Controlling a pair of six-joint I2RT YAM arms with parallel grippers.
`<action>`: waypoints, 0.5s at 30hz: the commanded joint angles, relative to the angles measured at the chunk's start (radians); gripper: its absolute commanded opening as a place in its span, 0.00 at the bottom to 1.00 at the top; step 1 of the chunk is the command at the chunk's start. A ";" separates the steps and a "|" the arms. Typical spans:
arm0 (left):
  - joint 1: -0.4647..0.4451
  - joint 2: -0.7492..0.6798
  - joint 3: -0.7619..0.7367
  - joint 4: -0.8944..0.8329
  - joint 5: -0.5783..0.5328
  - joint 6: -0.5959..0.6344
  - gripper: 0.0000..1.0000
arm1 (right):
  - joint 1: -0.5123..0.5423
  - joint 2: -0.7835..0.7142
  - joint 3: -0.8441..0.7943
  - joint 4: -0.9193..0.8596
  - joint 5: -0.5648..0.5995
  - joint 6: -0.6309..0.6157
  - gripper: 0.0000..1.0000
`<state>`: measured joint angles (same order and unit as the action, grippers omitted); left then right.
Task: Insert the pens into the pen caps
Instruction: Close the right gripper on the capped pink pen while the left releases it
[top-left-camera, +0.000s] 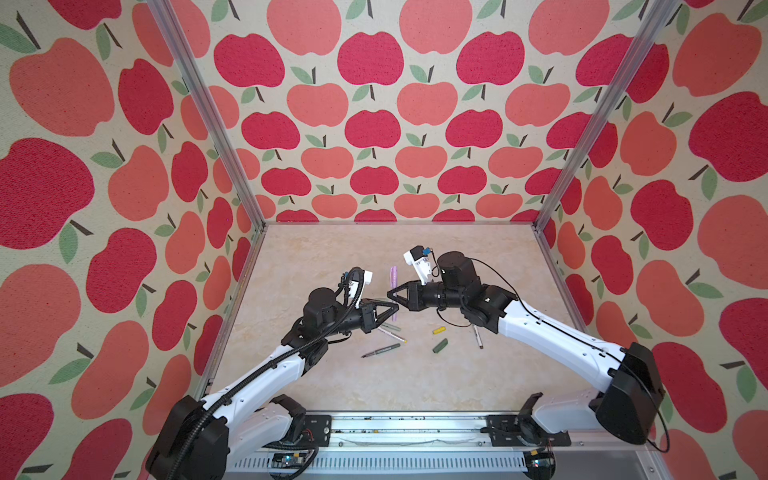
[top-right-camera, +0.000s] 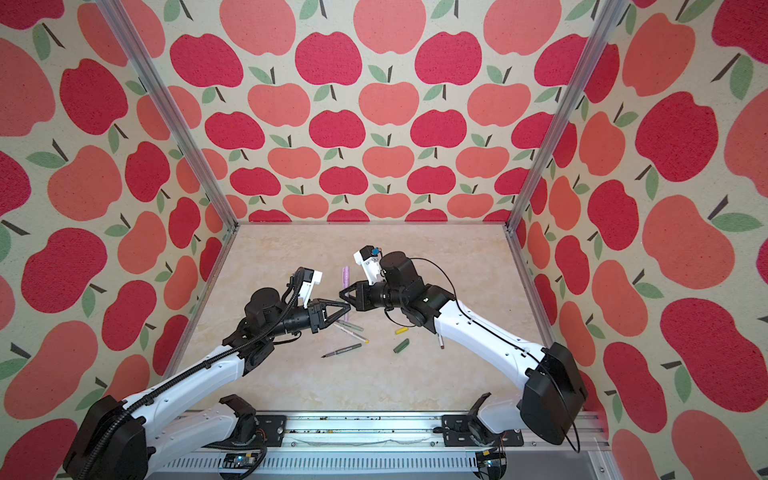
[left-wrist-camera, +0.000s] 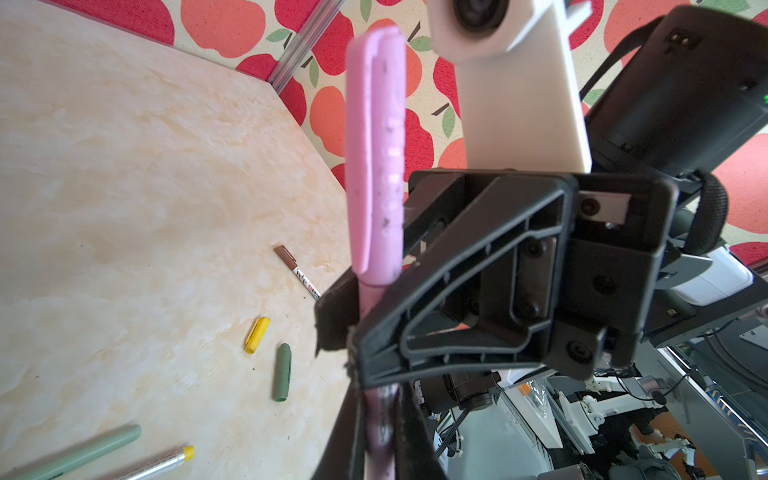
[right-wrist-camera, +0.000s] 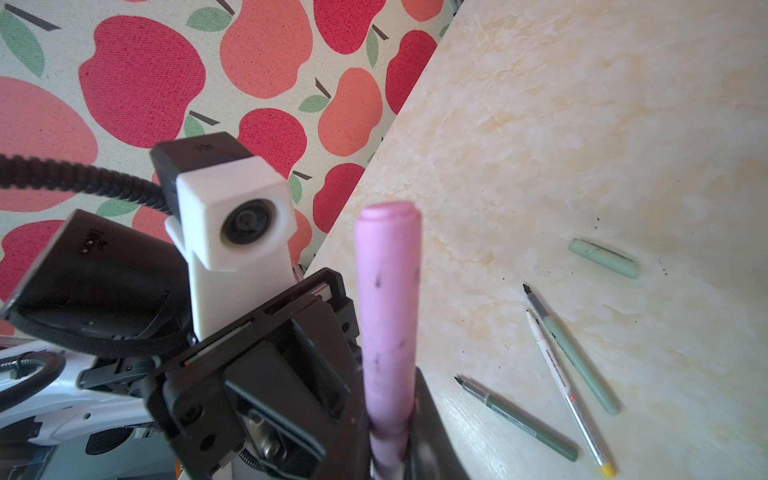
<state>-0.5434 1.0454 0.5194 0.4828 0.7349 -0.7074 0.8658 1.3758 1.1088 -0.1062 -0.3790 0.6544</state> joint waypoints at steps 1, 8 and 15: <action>-0.004 0.001 -0.004 0.077 -0.034 -0.015 0.00 | -0.003 -0.033 0.002 -0.024 0.024 0.000 0.04; -0.012 -0.034 0.006 -0.034 -0.042 0.002 0.30 | -0.025 -0.081 0.072 -0.251 0.167 -0.090 0.03; -0.015 -0.190 -0.006 -0.255 -0.092 0.083 0.47 | -0.107 -0.161 0.045 -0.511 0.300 -0.145 0.03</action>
<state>-0.5579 0.9028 0.5198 0.3328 0.6773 -0.6754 0.7837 1.2518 1.1572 -0.4465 -0.1654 0.5564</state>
